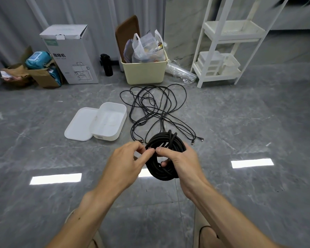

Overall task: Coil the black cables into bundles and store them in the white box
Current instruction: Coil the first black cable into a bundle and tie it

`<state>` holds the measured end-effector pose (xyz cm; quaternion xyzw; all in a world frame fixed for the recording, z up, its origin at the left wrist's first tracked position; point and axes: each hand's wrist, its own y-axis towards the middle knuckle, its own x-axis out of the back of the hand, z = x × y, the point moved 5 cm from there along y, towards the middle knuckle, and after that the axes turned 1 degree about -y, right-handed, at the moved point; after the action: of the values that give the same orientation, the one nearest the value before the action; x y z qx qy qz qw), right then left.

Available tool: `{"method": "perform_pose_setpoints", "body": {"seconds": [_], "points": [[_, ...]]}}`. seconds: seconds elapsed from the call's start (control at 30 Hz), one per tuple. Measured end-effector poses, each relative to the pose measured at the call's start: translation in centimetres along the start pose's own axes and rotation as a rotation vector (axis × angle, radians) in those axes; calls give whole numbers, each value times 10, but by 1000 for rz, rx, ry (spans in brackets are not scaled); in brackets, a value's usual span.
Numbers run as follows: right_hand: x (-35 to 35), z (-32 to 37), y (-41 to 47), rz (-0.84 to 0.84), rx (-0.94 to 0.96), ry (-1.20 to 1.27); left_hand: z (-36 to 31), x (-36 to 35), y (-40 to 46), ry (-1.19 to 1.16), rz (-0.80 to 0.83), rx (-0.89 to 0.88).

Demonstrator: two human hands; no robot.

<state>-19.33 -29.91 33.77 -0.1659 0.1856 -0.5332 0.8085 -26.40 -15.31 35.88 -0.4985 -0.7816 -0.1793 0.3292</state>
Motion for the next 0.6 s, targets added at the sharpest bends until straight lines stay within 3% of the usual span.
{"method": "perform_pose_setpoints", "body": {"seconds": [0.2, 0.6], "points": [[1, 0, -1, 19, -32, -71, -4, -15, -3, 132, 158, -134], [7, -1, 7, 108, -131, -93, -6, -12, -5, -1, 123, -107]]}}
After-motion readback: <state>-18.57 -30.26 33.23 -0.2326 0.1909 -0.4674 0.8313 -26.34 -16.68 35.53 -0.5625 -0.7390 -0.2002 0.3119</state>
